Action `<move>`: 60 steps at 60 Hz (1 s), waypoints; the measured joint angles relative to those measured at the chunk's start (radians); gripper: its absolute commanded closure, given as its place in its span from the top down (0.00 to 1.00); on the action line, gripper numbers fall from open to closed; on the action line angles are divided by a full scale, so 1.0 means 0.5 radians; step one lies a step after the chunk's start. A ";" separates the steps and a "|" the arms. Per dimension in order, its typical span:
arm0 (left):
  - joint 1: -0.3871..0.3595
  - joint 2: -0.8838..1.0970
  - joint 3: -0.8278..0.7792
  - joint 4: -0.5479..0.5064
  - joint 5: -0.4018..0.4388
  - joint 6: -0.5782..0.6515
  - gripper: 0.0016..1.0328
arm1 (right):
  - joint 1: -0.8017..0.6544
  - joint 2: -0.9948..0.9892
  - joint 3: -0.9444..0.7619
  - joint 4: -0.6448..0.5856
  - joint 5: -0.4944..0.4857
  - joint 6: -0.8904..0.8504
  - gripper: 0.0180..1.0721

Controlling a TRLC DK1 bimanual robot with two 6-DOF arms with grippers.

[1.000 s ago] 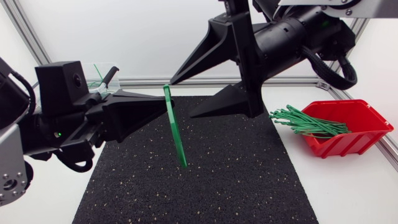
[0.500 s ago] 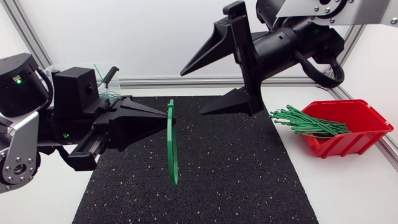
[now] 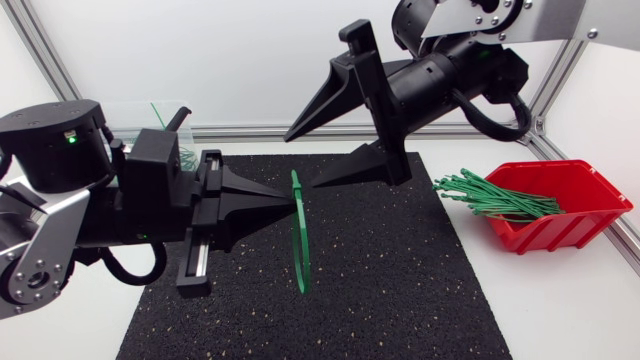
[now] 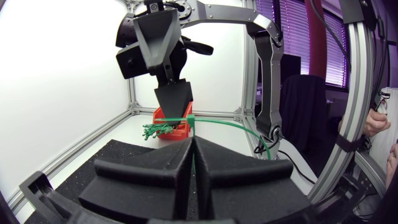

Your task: Take a green cable tie from the red box, thread the tail through the head to close it, then place it in the transparent bin on the left.

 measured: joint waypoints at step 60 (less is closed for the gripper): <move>-0.047 0.019 0.001 -0.001 -0.085 0.042 0.03 | 0.043 -0.054 -0.122 0.162 0.211 -0.069 0.26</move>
